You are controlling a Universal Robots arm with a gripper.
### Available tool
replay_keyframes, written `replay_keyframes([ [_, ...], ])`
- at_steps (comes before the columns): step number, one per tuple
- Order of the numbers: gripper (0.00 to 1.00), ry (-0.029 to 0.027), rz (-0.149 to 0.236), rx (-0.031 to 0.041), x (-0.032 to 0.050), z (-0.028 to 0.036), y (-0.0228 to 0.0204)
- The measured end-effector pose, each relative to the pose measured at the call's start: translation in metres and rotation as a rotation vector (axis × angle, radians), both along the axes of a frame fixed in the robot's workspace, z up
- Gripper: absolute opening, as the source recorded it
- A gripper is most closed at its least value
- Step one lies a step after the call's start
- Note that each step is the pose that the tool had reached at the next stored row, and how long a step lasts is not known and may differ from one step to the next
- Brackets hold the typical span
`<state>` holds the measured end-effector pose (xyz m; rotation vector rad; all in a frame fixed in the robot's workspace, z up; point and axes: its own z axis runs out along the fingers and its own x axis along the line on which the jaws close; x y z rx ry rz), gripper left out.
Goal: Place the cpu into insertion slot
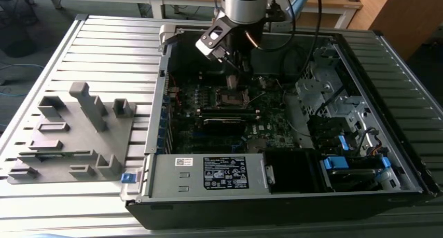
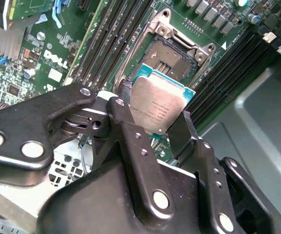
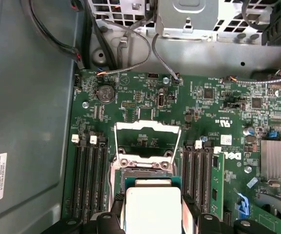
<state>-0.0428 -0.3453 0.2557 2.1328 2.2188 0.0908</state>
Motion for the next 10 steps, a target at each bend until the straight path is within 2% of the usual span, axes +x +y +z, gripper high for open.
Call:
replay_keyframes([
  [3, 0.54, 0.0000, -0.009, 0.0000, -0.0005, -0.0031, 0.0000],
  [10, 0.54, 0.0000, -0.010, -0.0001, -0.0007, -0.0055, 0.0000],
])
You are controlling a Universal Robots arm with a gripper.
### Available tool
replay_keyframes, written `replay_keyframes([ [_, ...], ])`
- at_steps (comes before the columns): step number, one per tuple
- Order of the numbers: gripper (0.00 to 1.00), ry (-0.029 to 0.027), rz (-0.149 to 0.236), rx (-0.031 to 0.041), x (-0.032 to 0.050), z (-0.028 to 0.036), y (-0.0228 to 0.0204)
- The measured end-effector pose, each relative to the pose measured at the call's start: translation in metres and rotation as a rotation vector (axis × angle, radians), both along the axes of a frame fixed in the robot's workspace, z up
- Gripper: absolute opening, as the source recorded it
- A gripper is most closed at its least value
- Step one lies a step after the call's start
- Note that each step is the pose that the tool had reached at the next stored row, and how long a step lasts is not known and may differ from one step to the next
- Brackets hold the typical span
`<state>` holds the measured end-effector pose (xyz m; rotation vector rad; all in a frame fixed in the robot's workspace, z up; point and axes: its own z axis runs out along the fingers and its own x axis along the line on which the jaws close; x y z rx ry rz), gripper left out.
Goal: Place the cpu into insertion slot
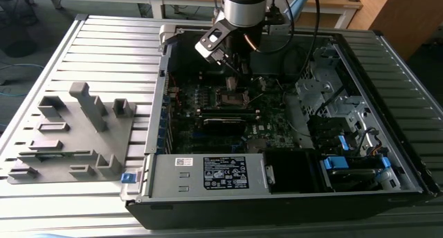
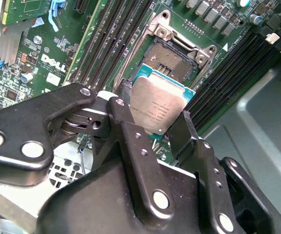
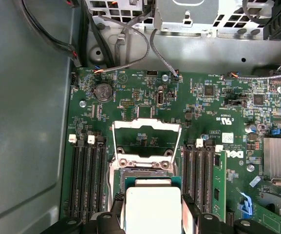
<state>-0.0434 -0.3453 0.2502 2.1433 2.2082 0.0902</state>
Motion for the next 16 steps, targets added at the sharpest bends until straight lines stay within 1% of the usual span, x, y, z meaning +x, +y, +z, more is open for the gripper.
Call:
replay_keyframes([
  [6, 0.54, -0.0002, 0.000, 0.0002, -0.0003, -0.0003, 0.0000],
  [10, 0.54, -0.0009, 0.000, 0.0001, -0.0033, -0.0013, 0.0000],
  [12, 0.54, -0.0015, 0.000, 0.0002, -0.0044, -0.0033, 0.0000],
  [16, 0.54, -0.0027, 0.000, 0.0000, -0.0066, -0.0103, 0.0000],
])
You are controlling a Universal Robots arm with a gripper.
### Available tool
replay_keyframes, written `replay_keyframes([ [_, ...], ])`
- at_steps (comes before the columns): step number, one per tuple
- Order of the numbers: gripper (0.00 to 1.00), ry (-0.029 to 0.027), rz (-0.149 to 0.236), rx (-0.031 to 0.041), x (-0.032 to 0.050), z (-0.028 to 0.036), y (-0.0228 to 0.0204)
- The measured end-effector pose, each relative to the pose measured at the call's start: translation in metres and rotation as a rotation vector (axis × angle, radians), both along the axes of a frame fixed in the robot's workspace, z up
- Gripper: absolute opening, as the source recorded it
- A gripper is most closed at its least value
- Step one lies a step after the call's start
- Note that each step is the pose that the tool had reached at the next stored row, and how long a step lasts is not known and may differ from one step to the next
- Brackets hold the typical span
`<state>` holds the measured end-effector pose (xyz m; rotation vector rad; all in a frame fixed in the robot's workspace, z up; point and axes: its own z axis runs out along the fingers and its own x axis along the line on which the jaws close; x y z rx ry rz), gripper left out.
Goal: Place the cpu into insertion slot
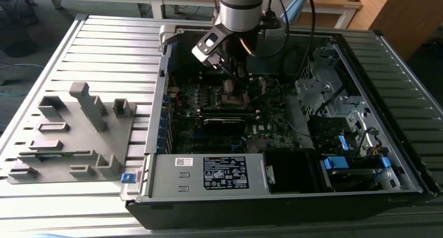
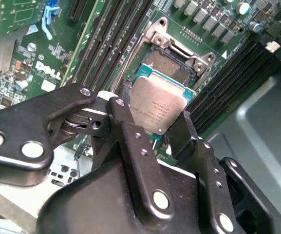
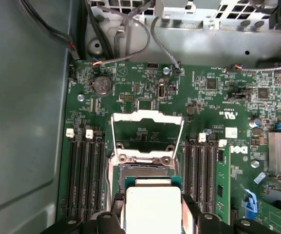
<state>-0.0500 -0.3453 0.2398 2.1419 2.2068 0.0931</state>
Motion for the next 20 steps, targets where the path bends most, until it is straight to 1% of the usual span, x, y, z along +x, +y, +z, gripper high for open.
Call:
replay_keyframes([
  [7, 0.54, -0.0006, 0.000, 0.0000, -0.0059, -0.0089, 0.0000],
  [13, 0.54, -0.0007, 0.000, 0.0001, -0.0064, -0.0190, 0.0000],
  [17, 0.54, -0.0007, 0.000, 0.0000, -0.0058, -0.0223, 0.0000],
  [20, 0.54, -0.0007, 0.000, 0.0000, -0.0032, -0.0233, 0.0000],
])
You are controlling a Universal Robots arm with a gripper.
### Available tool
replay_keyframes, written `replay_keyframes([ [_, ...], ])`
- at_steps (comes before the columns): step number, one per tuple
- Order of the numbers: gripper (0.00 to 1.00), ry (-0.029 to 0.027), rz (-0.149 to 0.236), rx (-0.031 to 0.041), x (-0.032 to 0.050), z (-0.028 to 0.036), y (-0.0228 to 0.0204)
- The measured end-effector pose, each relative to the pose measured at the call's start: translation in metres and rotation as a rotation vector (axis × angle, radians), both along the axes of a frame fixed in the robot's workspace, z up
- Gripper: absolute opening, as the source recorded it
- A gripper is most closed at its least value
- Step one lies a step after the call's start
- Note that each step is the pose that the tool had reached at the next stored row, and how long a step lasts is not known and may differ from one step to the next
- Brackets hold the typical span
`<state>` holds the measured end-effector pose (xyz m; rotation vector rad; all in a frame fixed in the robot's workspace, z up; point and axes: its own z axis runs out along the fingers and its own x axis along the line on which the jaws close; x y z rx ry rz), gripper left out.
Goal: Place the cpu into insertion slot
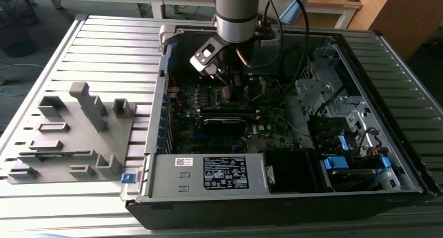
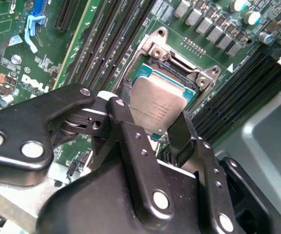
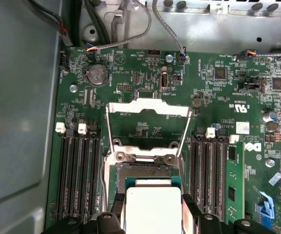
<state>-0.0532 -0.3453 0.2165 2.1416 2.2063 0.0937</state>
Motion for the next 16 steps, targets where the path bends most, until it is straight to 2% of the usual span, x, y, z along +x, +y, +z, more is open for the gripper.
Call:
replay_keyframes([
  [9, 0.54, 0.0000, -0.005, 0.0001, 0.0038, -0.0024, 0.0000],
  [16, 0.54, 0.0000, -0.031, 0.0000, 0.0052, -0.0061, 0.0000],
])
